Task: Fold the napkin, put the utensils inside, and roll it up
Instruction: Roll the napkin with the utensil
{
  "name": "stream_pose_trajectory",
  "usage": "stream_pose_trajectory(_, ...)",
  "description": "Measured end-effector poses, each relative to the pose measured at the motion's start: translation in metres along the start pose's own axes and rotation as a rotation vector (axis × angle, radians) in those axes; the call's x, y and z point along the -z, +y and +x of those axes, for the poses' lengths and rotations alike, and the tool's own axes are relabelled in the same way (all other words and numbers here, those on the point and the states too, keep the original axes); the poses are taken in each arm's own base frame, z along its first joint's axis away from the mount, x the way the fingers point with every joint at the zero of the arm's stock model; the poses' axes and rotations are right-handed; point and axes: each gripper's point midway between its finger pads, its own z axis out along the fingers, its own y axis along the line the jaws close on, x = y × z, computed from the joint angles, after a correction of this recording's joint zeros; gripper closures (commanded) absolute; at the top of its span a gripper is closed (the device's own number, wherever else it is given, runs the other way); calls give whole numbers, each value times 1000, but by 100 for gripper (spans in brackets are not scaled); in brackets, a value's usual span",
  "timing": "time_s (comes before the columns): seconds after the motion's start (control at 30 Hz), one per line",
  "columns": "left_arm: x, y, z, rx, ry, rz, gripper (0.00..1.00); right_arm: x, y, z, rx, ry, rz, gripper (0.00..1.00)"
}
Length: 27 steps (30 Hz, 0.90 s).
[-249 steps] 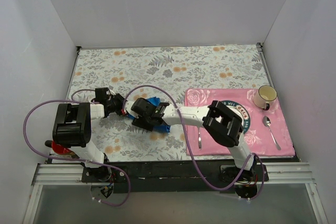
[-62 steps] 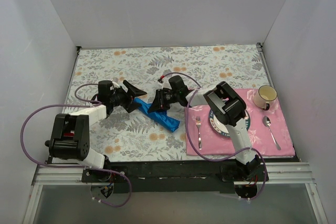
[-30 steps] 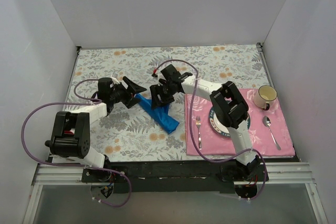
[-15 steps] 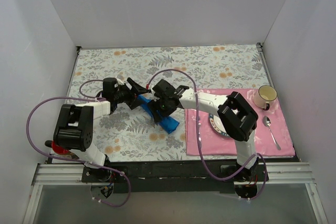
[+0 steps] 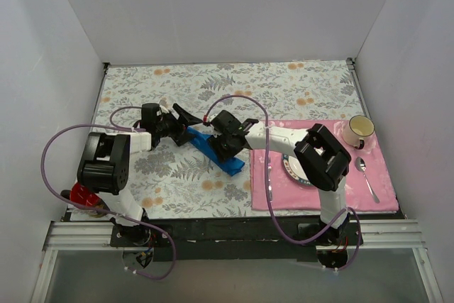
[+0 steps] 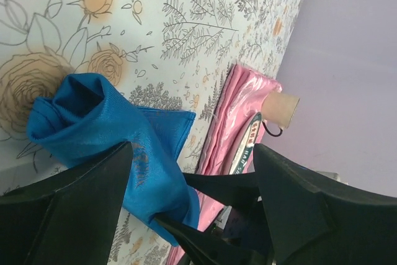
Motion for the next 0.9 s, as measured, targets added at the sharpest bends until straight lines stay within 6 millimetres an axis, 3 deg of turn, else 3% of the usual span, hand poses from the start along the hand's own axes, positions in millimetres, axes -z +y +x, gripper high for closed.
stream_pose_trajectory(0.03,-2,1,-1,3,3,-2,22,0,-1,0,9,0,4,25)
stream_pose_trajectory(0.17,-6,-5,-6,-2,3,1,19,6,-1,-7,86,-10,63,15)
stream_pose_trajectory(0.37,-1,-5,-22,100,-65,-153,16,25,34,-49,242,-127,148,11)
stream_pose_trajectory(0.5,19,-16,-39,164,-177,-242,16,21,52,-76,281,-196,197,14)
stream_pose_trajectory(0.67,47,-18,-53,221,-319,-336,15,-7,38,-67,302,-163,328,20)
stream_pose_trajectory(0.9,64,10,-57,292,-385,-477,15,-19,19,-56,303,-152,448,27)
